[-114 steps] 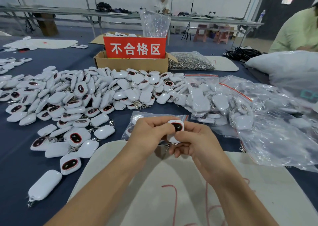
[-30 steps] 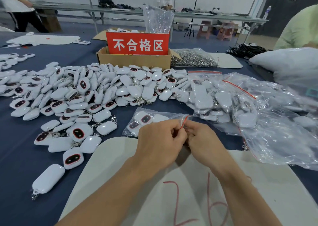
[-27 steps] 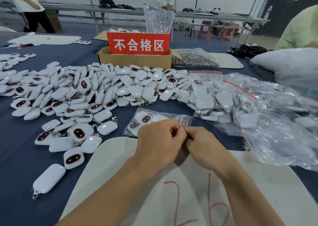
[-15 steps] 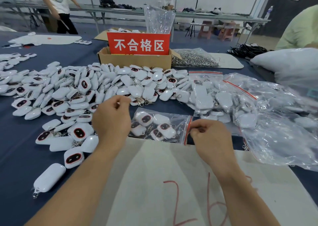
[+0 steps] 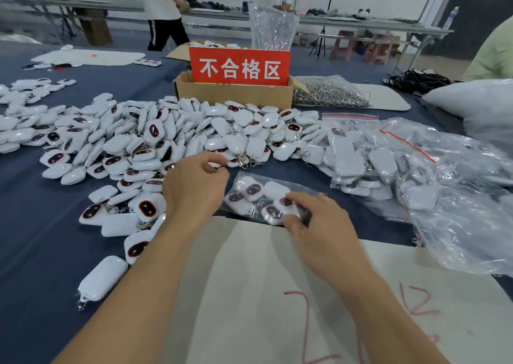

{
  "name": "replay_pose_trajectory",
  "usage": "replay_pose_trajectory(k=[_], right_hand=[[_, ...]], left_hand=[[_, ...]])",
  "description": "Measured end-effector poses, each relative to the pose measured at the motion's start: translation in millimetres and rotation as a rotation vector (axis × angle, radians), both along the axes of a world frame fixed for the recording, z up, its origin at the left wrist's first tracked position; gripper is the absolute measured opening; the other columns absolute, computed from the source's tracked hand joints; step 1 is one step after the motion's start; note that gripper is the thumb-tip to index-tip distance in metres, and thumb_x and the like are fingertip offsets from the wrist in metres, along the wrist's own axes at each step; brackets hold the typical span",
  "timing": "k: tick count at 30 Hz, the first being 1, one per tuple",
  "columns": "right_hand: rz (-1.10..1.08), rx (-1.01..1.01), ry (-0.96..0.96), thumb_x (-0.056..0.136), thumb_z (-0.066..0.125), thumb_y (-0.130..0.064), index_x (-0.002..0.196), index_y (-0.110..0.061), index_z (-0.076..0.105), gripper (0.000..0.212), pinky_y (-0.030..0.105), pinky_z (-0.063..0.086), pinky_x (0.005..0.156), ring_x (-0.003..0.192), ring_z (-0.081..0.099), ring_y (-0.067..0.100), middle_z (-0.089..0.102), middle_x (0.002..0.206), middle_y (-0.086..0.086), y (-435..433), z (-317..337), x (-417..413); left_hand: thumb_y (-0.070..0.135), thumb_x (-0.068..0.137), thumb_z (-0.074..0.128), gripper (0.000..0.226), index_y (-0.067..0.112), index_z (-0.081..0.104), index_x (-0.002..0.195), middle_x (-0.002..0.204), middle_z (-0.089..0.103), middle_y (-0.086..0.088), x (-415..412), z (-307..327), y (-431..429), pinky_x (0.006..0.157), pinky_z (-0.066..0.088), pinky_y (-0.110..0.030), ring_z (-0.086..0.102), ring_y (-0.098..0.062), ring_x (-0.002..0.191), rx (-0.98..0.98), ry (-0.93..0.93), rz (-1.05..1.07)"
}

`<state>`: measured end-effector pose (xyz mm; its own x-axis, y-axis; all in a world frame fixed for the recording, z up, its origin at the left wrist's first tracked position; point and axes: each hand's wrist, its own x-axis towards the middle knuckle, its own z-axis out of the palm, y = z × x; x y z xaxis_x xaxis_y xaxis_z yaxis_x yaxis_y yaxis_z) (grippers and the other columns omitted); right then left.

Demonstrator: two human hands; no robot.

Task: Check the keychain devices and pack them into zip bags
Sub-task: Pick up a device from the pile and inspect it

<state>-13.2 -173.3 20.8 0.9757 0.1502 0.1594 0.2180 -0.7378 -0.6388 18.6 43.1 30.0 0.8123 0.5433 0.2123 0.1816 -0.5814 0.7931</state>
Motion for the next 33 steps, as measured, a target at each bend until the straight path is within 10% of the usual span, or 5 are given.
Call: replay_pose_trajectory(k=[10, 16, 21, 28, 33], right_hand=[[-0.197, 0.09, 0.036, 0.095, 0.067, -0.031, 0.139, -0.037, 0.06, 0.045, 0.024, 0.04, 0.095, 0.119, 0.057, 0.011, 0.065, 0.125, -0.014, 0, -4, 2], [-0.209, 0.136, -0.048, 0.092, 0.069, -0.031, 0.124, -0.041, 0.067, 0.033, 0.003, 0.025, 0.088, 0.112, 0.046, -0.006, 0.058, 0.134, -0.016, -4, -4, 5], [-0.134, 0.145, -0.019, 0.089, 0.068, -0.019, 0.108, -0.039, 0.072, 0.029, 0.017, 0.035, 0.089, 0.12, 0.056, 0.01, 0.062, 0.107, -0.019, -1, -6, 3], [-0.093, 0.141, 0.043, 0.09, 0.067, -0.02, 0.109, -0.045, 0.069, 0.031, 0.018, 0.04, 0.075, 0.093, 0.06, 0.008, 0.06, 0.098, -0.023, -2, -4, 3], [-0.095, 0.195, 0.033, 0.09, 0.07, -0.024, 0.111, -0.04, 0.072, 0.026, 0.013, 0.038, 0.082, 0.098, 0.058, 0.002, 0.063, 0.1, -0.021, -1, 1, -1]], left_hand=[[0.024, 0.089, 0.068, 0.052, 0.038, 0.062, 0.139, 0.131, 0.065, 0.015, 2, -14, -10, 0.105, 0.044, -0.031, 0.056, -0.011, 0.122, 0.205, 0.151, -0.413], [0.016, 0.088, 0.062, 0.065, 0.03, 0.049, 0.15, 0.124, 0.071, 0.013, -1, -5, -9, 0.109, 0.043, -0.044, 0.053, -0.022, 0.126, 0.278, 0.029, -0.159], [0.024, 0.097, 0.051, 0.062, 0.018, 0.032, 0.156, 0.167, 0.025, -0.006, -4, -6, 10, 0.125, 0.017, -0.046, 0.021, -0.031, 0.153, 0.706, 0.475, -0.123], [0.002, 0.086, 0.056, 0.044, 0.016, 0.062, 0.127, 0.121, 0.067, -0.009, -3, -10, 7, 0.076, 0.036, -0.032, 0.06, -0.031, 0.11, 0.502, 0.315, -0.146], [0.006, 0.098, 0.052, 0.044, 0.022, 0.061, 0.138, 0.119, 0.071, -0.011, -1, -8, 4, 0.084, 0.045, -0.037, 0.063, -0.034, 0.107, 0.355, 0.107, -0.063]])
